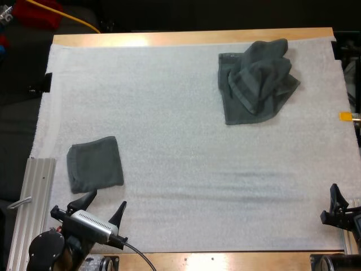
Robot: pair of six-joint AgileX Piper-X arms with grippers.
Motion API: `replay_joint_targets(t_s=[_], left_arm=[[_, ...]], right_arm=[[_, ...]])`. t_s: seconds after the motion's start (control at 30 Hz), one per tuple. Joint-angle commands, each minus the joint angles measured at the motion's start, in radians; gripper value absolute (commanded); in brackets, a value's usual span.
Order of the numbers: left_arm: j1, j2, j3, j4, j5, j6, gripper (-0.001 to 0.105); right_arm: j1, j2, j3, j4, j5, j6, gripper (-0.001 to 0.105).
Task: Pick towel from pile, fold and stack
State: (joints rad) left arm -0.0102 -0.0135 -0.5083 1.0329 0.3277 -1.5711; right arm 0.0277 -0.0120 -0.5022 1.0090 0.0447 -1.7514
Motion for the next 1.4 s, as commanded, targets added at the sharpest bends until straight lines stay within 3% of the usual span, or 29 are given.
replay_joint_targets(t_s=[0.0,0.53,0.87,1.37], left_arm=[[0.002,-0.139,-0.005,-0.018,0.005,-0.009,0.065],[0.0,-0.139,-0.004,-0.021,0.005,-0.009,0.065],[-0.088,-0.139,-0.004,-0.021,0.005,-0.009,0.065],[-0.088,-0.139,-0.004,-0.021,0.005,-0.009,0.065]], right_arm=[[0.002,-0.04,-0.007,-0.011,-0.003,-0.001,0.07],[0.002,-0.04,-0.007,-0.011,-0.003,-0.001,0.07],[0.002,-0.04,-0.007,-0.011,-0.003,-0.001,0.07],[0.002,-0.04,-0.007,-0.011,-0.003,-0.001,0.07]])
